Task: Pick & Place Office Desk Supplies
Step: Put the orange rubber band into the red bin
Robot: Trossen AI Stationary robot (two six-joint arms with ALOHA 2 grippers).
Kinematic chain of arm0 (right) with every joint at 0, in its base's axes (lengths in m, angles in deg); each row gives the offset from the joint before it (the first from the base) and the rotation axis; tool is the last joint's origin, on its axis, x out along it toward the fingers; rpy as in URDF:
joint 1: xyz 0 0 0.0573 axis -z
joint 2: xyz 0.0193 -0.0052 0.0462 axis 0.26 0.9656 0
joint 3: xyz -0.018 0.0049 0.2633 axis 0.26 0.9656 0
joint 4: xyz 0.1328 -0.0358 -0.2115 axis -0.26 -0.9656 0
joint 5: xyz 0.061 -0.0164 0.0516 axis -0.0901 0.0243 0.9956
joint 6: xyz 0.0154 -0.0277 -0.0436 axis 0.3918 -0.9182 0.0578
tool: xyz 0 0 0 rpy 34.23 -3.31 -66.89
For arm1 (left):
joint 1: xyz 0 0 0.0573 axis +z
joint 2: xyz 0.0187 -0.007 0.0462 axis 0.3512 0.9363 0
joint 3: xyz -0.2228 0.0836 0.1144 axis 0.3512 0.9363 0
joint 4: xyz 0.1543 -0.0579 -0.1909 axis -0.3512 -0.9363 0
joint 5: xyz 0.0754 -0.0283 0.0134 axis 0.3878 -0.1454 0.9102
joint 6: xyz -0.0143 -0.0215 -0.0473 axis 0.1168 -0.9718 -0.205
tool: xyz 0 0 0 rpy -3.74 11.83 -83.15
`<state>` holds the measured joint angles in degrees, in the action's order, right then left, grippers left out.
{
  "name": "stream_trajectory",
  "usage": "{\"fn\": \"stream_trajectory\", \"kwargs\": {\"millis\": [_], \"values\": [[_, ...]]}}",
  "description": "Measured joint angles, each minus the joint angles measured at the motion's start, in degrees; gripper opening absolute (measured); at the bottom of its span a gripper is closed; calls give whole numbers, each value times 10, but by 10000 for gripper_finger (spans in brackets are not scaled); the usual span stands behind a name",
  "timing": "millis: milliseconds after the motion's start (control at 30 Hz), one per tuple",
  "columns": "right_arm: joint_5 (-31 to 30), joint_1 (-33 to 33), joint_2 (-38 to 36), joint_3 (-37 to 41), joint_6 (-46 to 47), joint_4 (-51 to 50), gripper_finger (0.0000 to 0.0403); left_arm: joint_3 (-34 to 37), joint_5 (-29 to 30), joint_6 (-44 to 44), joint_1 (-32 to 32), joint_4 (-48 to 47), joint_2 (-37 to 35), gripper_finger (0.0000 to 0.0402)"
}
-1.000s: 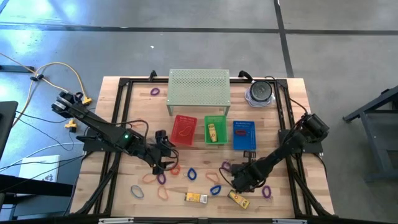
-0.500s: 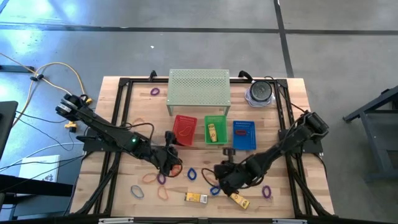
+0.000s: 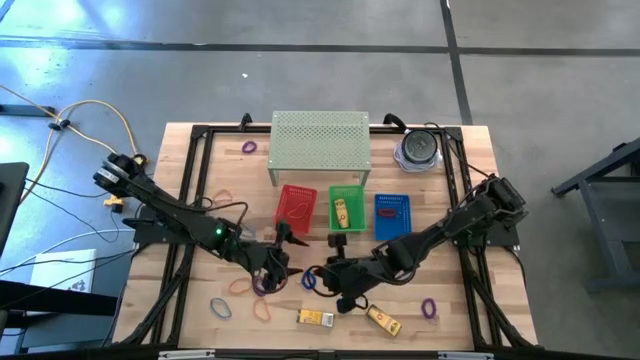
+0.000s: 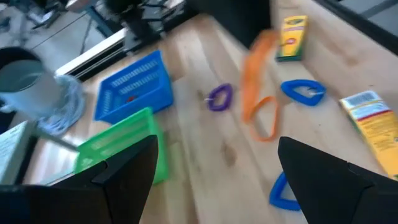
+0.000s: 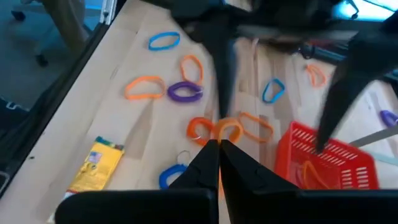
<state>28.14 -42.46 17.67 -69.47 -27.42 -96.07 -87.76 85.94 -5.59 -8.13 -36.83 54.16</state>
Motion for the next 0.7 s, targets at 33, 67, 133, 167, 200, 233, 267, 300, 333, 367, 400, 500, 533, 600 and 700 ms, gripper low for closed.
{"fn": "stream_trajectory", "kwargs": {"millis": [33,67,133,167,200,233,267,300,333,367,400,500,533,600,700], "values": [[1,2,0,0,-1,3,2,0,-3,0,0,12,8,321],[2,4,0,0,-1,3,2,0,-7,0,-1,27,15,321],[15,7,0,0,-1,1,2,0,-6,8,-4,52,25,321],[24,9,0,0,-1,1,2,0,-6,15,-5,65,30,321],[27,9,0,0,-1,1,2,0,-5,24,-7,79,35,321],[27,9,0,0,-1,1,2,0,-6,30,-9,88,38,321],[27,8,0,0,-2,1,2,0,-6,34,-11,100,43,321],[27,8,0,0,-3,1,2,0,-6,36,-11,115,49,321],[28,8,0,0,-4,2,2,0,-6,40,-11,127,54,321],[28,8,0,0,-6,2,2,0,-7,41,-11,132,58,321],[29,8,0,0,-7,4,2,0,-6,41,-11,140,63,321],[29,8,-1,0,-8,4,2,0,-6,44,-11,150,73,321],[30,8,-1,0,-8,4,2,0,-6,46,-11,150,73,321],[30,8,-1,0,-8,4,2,0,-5,46,-11,154,72,321],[31,8,-1,0,-8,4,2,0,-4,53,-11,165,72,314]]}}
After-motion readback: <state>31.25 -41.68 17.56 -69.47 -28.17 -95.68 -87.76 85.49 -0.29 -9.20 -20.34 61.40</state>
